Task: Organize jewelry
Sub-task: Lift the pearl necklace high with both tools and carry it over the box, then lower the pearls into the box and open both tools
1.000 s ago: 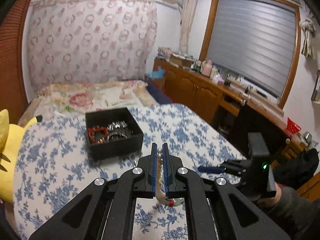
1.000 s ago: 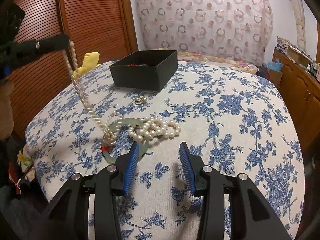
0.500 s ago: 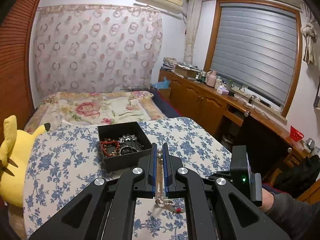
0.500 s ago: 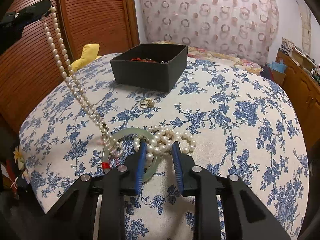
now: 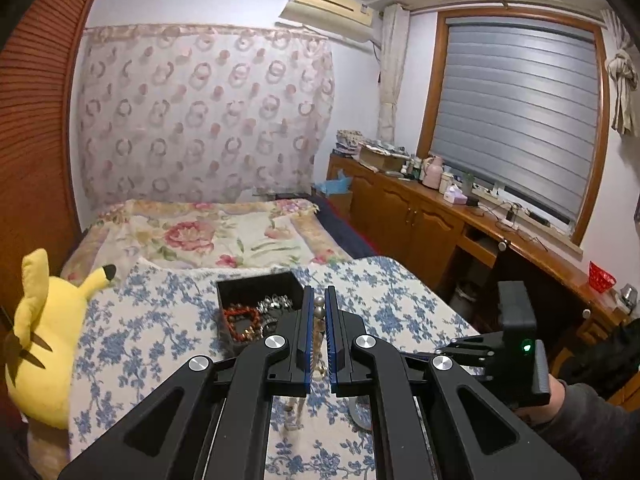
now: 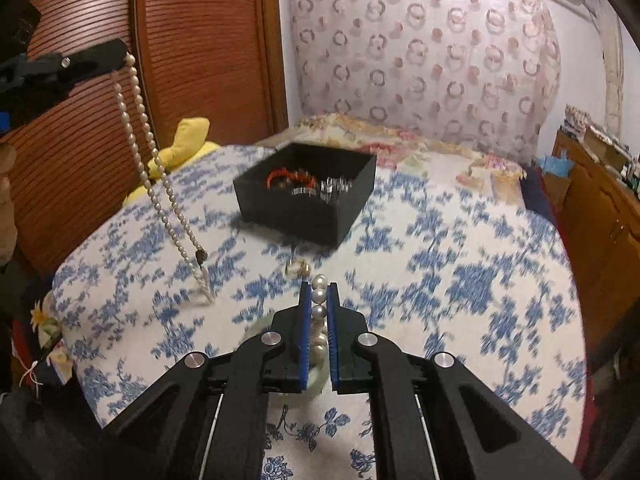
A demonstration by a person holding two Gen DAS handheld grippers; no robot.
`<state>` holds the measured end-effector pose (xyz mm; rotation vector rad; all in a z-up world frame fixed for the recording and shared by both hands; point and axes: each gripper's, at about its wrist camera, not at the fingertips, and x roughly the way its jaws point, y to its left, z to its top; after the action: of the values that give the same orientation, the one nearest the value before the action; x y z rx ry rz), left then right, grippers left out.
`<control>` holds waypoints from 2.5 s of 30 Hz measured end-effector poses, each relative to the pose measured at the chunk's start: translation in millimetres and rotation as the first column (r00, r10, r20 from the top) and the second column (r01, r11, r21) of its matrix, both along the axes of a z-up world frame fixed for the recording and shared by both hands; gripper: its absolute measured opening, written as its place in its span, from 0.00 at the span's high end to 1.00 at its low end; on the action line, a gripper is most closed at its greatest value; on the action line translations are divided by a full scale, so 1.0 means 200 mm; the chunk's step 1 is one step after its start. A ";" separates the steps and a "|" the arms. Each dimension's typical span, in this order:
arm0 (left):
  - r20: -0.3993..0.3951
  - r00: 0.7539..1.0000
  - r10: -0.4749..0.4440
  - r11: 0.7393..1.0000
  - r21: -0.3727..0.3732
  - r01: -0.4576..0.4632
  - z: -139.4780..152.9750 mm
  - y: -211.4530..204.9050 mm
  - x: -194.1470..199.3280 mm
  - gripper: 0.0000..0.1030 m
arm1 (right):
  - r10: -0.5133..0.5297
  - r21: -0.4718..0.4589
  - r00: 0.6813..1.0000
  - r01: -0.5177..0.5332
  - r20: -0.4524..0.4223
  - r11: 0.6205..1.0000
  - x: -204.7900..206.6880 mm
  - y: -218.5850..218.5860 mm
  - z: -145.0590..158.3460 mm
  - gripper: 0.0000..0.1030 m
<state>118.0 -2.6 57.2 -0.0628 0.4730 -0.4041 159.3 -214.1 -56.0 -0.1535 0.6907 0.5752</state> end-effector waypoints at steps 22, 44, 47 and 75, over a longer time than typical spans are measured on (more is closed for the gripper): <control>0.071 0.997 0.026 0.999 0.044 -0.029 0.25 -0.01 0.10 0.96 | 0.018 0.066 0.968 -0.036 0.249 0.997 -0.04 0.02 0.61 0.92; 0.018 0.998 0.063 0.996 0.067 -0.064 0.25 0.02 0.66 0.96 | 0.072 0.049 0.935 -0.095 0.347 0.994 0.39 0.20 0.87 0.92; -0.022 0.998 0.065 0.995 0.078 -0.063 0.16 0.02 0.77 0.96 | 0.082 0.041 0.939 -0.102 0.334 0.994 0.49 0.24 0.84 0.92; -0.166 0.983 0.078 0.989 0.138 -0.056 -0.33 0.05 0.97 0.94 | 0.103 -0.008 0.991 -0.102 0.090 0.995 0.92 0.41 0.30 0.91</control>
<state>312.1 7.7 -9.1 0.0154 0.6649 -0.3013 343.3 -131.2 4.1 -0.2174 0.5988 0.6617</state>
